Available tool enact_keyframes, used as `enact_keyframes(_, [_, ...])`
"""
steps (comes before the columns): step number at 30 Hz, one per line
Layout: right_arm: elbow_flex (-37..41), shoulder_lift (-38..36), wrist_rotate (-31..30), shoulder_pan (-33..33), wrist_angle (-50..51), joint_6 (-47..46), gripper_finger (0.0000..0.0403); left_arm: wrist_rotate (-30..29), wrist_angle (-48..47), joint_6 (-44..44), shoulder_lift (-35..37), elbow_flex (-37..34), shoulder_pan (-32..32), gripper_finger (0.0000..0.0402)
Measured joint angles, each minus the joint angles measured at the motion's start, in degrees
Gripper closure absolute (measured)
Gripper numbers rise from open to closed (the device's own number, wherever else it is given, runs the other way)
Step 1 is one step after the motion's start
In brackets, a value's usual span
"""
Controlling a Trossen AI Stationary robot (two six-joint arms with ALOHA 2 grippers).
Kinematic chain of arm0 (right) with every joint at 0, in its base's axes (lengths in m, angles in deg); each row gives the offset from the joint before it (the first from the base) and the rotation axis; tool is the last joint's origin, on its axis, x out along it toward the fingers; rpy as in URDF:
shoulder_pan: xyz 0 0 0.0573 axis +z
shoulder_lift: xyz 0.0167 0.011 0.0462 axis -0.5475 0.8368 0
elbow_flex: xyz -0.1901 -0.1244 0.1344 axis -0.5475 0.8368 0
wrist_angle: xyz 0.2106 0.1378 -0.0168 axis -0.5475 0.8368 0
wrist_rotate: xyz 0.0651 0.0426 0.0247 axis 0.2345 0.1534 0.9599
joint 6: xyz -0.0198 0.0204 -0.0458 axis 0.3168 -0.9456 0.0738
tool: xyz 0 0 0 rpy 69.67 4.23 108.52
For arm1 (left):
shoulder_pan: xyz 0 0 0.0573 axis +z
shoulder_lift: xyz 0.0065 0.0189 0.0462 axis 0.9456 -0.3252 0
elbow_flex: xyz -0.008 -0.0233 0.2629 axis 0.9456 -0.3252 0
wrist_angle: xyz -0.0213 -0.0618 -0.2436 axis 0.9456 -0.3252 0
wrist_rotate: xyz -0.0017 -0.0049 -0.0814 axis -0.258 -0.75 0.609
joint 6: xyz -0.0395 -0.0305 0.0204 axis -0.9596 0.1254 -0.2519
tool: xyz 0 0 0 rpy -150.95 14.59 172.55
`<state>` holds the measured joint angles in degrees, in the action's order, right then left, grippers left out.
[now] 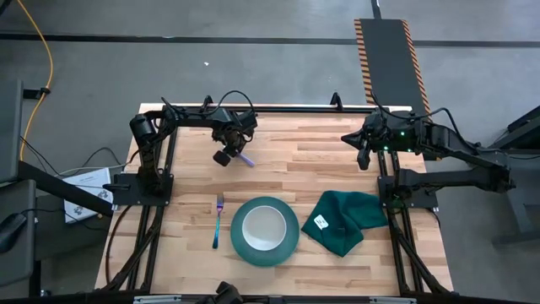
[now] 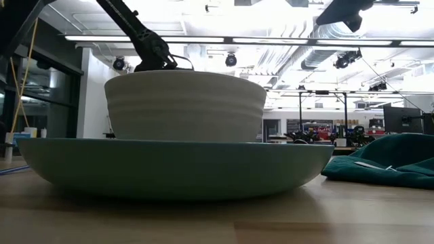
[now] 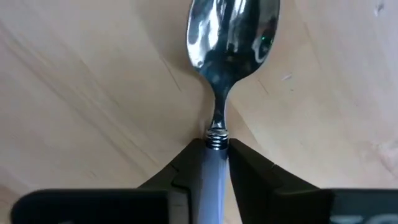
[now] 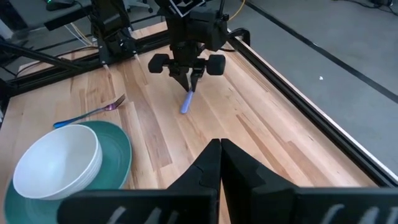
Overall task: Set table place
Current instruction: Place the purple fork inside the white bowl
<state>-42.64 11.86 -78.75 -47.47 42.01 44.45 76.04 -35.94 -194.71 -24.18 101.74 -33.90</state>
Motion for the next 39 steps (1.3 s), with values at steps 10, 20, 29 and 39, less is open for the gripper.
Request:
enact_keyframes(10, [0.0, 0.0, 0.02, 0.01, -0.25, 0.12, 0.0402, 0.11, -0.06, 2.37, 0.28, 0.13, 0.0, 0.0371])
enact_keyframes(20, [0.0, 0.0, 0.06, 0.01, -0.25, 0.1, 0.0402, 0.15, -0.02, 3.35, 0.22, 0.13, 0.0, 0.037])
enact_keyframes(29, [0.0, 0.0, 0.09, 0.01, -0.23, 0.01, 0.0402, 0.28, 0.39, 3.47, -0.1, -0.03, 0.0, 0.0337])
enact_keyframes(39, [0.0, 0.0, 0.09, 0.01, -0.23, -0.07, 0.0402, -0.12, 0.65, 3.69, -0.14, -0.08, 0.0, 0.0326])
